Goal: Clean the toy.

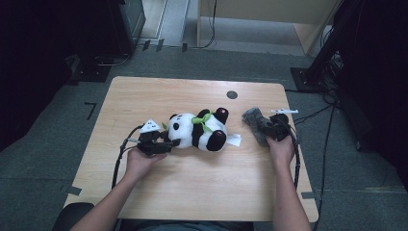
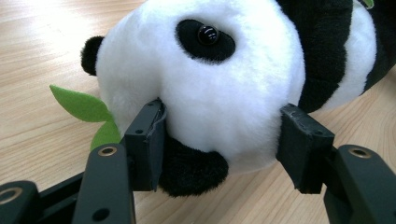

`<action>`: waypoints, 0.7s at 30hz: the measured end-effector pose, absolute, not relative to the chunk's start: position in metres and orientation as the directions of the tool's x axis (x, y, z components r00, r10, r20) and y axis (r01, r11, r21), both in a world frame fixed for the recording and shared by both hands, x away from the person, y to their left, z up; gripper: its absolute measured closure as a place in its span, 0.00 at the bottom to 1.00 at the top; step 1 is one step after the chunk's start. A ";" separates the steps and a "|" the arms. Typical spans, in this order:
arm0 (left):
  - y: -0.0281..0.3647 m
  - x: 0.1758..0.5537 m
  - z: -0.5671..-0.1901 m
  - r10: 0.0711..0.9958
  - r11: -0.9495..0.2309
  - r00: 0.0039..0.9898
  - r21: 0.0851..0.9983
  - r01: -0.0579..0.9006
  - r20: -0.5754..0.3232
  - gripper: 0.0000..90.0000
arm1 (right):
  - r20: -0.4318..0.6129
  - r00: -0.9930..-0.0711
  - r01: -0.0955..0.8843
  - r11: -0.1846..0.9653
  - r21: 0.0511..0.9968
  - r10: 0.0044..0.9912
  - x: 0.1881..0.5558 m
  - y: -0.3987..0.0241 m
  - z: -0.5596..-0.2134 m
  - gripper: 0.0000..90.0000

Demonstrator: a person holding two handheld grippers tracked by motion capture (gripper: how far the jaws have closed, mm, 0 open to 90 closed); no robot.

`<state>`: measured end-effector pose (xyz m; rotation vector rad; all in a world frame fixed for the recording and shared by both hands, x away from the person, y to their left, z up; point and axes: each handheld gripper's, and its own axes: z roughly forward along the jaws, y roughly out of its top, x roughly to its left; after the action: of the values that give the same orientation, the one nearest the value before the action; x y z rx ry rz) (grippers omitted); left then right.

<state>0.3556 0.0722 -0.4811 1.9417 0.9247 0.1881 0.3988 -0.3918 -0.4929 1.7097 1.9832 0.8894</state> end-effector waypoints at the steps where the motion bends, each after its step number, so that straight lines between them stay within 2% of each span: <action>1: 0.072 0.356 -0.481 0.672 -0.269 0.702 0.806 0.527 -0.235 0.43 | 0.135 -0.185 0.729 0.044 0.683 0.973 0.397 -0.393 -0.490 0.49; 4: 0.072 0.356 -0.481 0.672 -0.266 0.702 0.806 0.528 -0.237 0.43 | 0.146 -0.188 0.708 0.031 0.706 0.971 0.394 -0.395 -0.484 0.42; 19: 0.073 0.357 -0.478 0.678 -0.265 0.691 0.795 0.546 -0.248 0.39 | 0.154 -0.298 0.628 0.072 0.775 0.942 0.358 -0.364 -0.450 0.35; 21: 0.072 0.357 -0.477 0.680 -0.263 0.690 0.795 0.546 -0.249 0.38 | 0.148 -0.313 0.617 0.082 0.783 0.938 0.353 -0.358 -0.445 0.32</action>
<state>0.3572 0.0723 -0.4775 1.9421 0.9495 0.1753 0.3534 -0.3577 -0.4452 1.5343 1.9728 1.1050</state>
